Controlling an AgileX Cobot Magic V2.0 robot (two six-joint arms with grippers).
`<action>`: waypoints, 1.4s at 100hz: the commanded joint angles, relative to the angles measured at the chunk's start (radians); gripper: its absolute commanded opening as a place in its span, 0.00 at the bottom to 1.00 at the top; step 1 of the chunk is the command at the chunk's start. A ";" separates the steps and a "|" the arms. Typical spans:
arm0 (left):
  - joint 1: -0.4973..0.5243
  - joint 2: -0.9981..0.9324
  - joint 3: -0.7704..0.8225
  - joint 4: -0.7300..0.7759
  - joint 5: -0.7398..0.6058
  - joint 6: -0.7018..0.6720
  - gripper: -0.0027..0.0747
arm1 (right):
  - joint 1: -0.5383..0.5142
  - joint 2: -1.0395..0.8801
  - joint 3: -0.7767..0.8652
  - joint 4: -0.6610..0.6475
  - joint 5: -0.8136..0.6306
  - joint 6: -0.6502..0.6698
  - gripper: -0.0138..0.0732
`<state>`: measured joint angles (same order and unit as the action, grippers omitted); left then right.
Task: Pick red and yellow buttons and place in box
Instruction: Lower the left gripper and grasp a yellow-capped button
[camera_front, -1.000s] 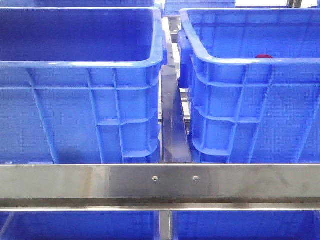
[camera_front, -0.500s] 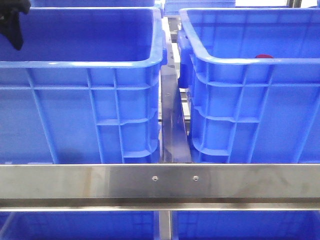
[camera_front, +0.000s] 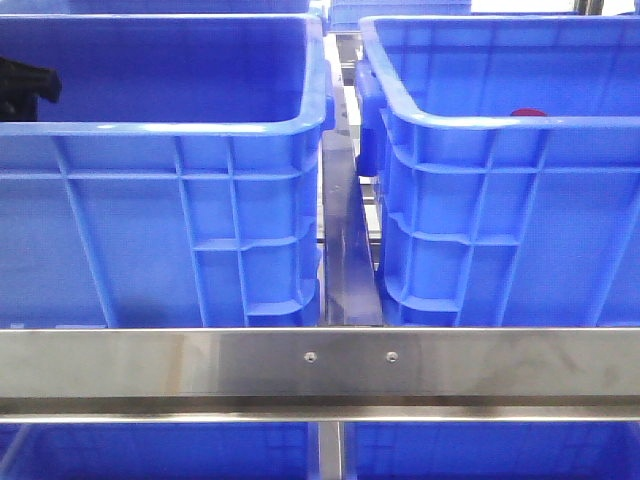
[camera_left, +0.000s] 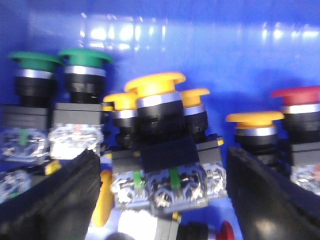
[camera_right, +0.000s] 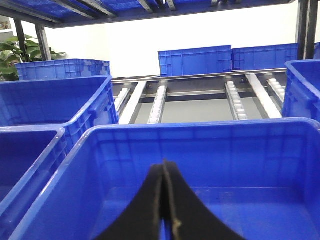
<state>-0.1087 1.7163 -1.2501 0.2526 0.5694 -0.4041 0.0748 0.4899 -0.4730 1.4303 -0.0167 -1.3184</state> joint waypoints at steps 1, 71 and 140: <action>0.002 -0.019 -0.034 0.011 -0.065 -0.009 0.67 | -0.005 -0.002 -0.024 0.003 -0.002 -0.008 0.08; 0.002 0.020 -0.043 0.001 -0.109 -0.011 0.67 | -0.005 -0.002 -0.024 0.003 -0.002 -0.008 0.08; 0.002 0.013 -0.043 -0.014 -0.100 -0.011 0.10 | -0.005 -0.002 -0.024 0.004 -0.003 -0.008 0.08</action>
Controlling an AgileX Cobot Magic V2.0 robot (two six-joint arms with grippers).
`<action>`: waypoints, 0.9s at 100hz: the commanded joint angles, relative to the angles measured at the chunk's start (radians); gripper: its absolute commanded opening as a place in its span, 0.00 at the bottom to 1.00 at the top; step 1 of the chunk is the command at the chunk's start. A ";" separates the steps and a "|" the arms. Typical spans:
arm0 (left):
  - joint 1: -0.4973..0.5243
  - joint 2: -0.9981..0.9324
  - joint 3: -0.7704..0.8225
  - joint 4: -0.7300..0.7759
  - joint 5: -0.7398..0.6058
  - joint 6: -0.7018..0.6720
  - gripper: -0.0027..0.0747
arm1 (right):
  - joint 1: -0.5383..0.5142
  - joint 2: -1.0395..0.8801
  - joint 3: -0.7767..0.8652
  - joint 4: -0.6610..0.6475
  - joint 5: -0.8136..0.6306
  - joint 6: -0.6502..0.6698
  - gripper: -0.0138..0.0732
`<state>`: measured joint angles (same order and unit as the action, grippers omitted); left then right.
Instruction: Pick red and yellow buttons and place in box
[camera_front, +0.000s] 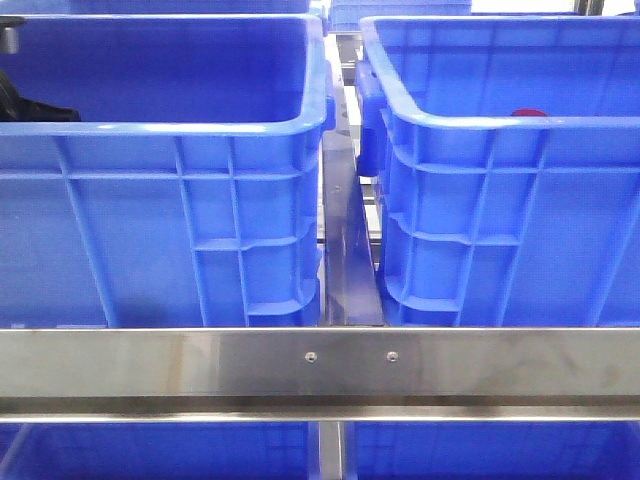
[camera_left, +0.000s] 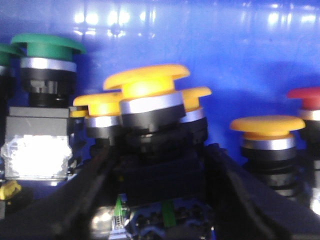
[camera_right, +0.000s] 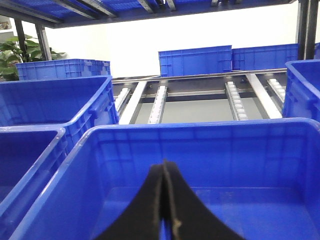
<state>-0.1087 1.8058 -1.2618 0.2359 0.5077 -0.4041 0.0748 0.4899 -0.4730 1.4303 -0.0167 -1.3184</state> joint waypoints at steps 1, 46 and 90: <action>0.002 -0.082 -0.031 0.004 -0.038 -0.011 0.08 | -0.005 -0.002 -0.024 0.004 -0.003 -0.008 0.08; -0.094 -0.323 -0.031 0.012 0.113 0.106 0.01 | -0.005 -0.002 -0.024 0.004 -0.002 -0.008 0.08; -0.563 -0.557 -0.031 0.012 0.158 0.139 0.01 | -0.004 -0.002 -0.024 0.004 0.002 -0.008 0.08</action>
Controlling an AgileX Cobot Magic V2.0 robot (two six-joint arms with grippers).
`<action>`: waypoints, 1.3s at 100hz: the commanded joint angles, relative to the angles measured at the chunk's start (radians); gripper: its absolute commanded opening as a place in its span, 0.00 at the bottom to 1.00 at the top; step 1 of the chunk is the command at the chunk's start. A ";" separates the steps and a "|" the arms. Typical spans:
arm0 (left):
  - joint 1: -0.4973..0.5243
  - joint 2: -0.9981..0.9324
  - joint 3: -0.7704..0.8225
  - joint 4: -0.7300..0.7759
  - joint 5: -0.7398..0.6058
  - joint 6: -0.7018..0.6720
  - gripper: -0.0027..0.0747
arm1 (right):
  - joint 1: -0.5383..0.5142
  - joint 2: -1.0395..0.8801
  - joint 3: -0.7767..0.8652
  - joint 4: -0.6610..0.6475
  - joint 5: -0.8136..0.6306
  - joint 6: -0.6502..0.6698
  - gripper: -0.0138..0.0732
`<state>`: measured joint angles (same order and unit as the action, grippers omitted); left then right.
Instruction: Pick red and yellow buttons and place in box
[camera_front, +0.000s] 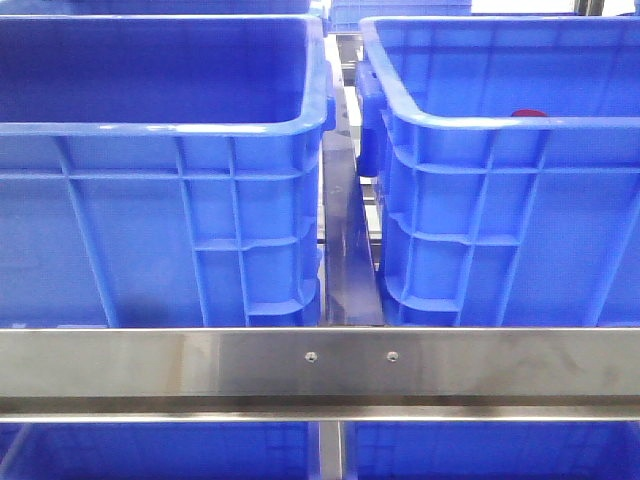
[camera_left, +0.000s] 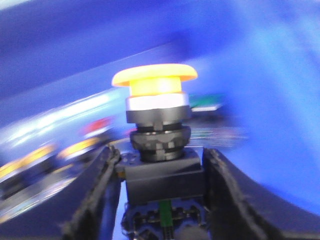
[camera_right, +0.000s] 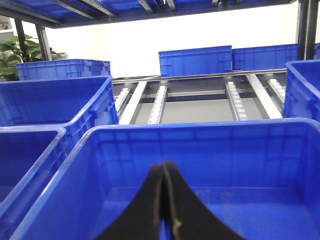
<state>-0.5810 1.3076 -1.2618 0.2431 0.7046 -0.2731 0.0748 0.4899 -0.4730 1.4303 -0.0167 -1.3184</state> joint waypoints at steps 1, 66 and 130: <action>-0.099 -0.061 -0.031 0.005 -0.037 0.013 0.01 | -0.004 -0.002 -0.024 0.004 0.002 -0.008 0.08; -0.424 -0.092 -0.031 0.056 -0.027 0.058 0.01 | -0.004 -0.002 -0.024 0.013 0.173 -0.008 0.53; -0.424 -0.092 -0.031 0.056 -0.023 0.058 0.01 | -0.004 0.233 -0.051 0.488 0.788 0.099 0.79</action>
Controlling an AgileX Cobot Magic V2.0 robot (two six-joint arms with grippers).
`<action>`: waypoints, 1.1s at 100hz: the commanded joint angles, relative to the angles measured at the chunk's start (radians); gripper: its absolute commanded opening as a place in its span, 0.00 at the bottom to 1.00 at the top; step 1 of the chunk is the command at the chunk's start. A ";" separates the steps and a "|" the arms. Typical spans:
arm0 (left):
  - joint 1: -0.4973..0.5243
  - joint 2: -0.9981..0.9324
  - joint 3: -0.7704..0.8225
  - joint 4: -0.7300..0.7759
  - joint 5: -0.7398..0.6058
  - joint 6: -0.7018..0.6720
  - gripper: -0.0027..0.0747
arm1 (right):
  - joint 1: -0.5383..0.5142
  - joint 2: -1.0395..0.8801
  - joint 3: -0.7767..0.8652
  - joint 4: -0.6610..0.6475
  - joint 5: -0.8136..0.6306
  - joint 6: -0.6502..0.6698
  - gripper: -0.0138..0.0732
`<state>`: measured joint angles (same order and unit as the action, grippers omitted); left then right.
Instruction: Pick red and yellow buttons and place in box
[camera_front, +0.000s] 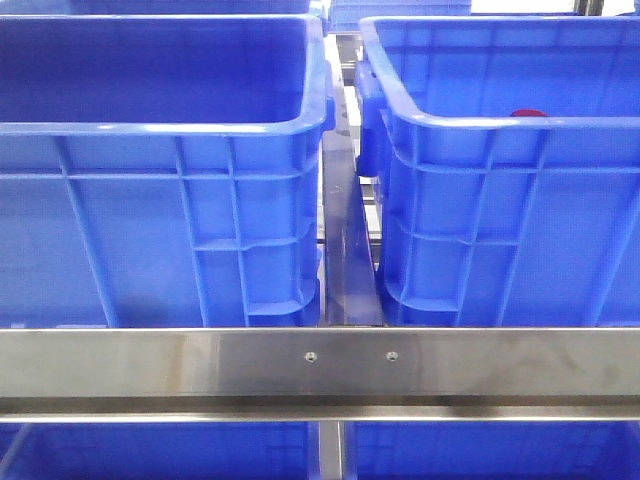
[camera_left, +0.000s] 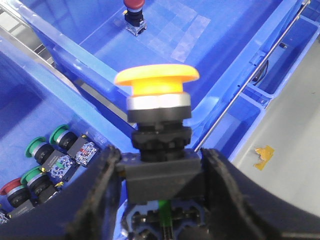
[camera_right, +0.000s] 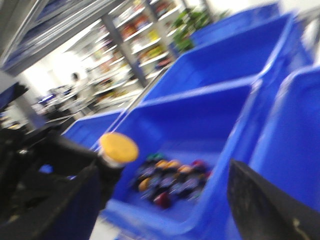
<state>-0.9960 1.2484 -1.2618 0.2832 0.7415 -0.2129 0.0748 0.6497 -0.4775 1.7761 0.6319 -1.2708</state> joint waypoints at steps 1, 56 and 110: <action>-0.009 -0.033 -0.031 0.016 -0.060 -0.003 0.01 | -0.004 0.087 -0.048 0.143 0.148 0.057 0.79; -0.009 -0.033 -0.031 0.014 -0.055 -0.003 0.01 | 0.003 0.473 -0.240 0.143 0.505 0.226 0.79; -0.009 -0.033 -0.031 0.010 -0.051 -0.003 0.01 | 0.177 0.651 -0.420 0.143 0.476 0.237 0.79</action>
<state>-0.9960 1.2480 -1.2618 0.2832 0.7502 -0.2129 0.2401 1.3021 -0.8423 1.7720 1.0733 -1.0317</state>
